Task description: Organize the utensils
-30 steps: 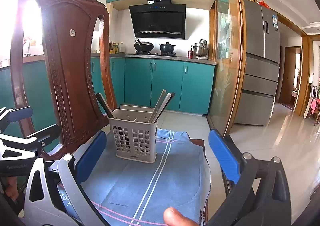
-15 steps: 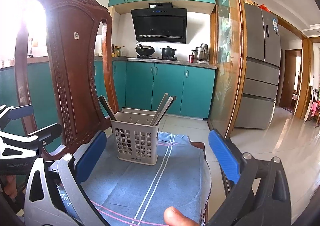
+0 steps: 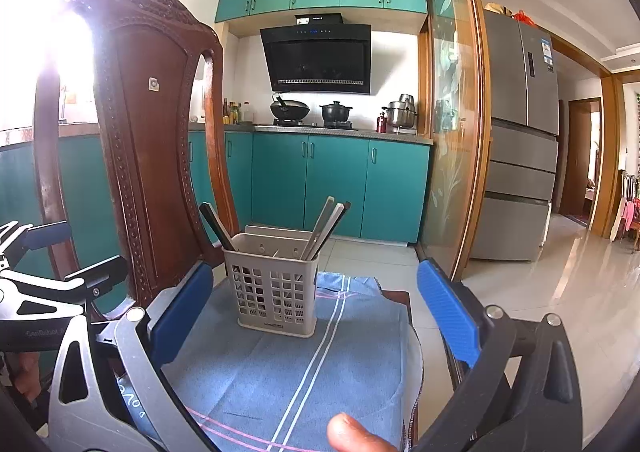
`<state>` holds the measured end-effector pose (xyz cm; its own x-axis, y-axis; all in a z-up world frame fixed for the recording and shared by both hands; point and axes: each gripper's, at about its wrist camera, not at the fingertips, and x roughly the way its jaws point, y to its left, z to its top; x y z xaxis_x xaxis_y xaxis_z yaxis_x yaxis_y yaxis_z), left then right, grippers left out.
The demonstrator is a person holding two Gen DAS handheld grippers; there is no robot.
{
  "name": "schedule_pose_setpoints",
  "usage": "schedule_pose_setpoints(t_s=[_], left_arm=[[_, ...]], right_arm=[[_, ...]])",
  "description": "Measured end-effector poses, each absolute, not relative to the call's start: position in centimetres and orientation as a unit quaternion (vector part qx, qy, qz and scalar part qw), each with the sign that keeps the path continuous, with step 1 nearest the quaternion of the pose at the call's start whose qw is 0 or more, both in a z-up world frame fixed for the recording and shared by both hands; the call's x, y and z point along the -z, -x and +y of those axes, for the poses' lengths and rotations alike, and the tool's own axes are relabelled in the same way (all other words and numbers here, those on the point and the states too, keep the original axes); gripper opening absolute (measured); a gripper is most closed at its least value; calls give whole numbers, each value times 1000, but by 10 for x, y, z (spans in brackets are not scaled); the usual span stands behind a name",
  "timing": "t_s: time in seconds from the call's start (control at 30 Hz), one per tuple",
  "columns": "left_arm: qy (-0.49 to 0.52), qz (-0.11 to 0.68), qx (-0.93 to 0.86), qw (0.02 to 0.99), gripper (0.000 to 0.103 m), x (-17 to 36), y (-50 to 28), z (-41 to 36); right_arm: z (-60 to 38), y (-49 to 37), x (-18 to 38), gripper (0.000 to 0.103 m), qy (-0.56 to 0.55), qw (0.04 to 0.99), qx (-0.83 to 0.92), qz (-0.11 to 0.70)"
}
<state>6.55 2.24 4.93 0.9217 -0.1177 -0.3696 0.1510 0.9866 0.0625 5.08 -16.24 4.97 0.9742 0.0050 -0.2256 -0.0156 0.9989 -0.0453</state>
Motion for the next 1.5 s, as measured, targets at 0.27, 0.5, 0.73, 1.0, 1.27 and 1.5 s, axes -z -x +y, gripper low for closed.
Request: schedule_pose_setpoints(t_s=[0.27,0.5,0.73,1.0,1.27,1.5], left_arm=[[-45,186,69,979,99,-49,-65,23],[-45,188,68,979,99,-49,-67,23],[-46,188,64,979,99,-49,-67,25],[-44,189,64,979,99,-48,-65,25],[-43,192,61,979,99,-47,-68,25],[-42,199,62,977,99,-44,-71,25]], right_arm=[[-163,-50,-49,100,20,993,-3,114],[-163,-51,-49,100,21,994,-2,111],[-163,-51,-49,100,18,994,-3,110],[-163,-51,-49,100,20,994,-6,111],[-164,-52,-47,100,21,993,-7,113],[-164,-57,-46,100,17,993,-8,119]])
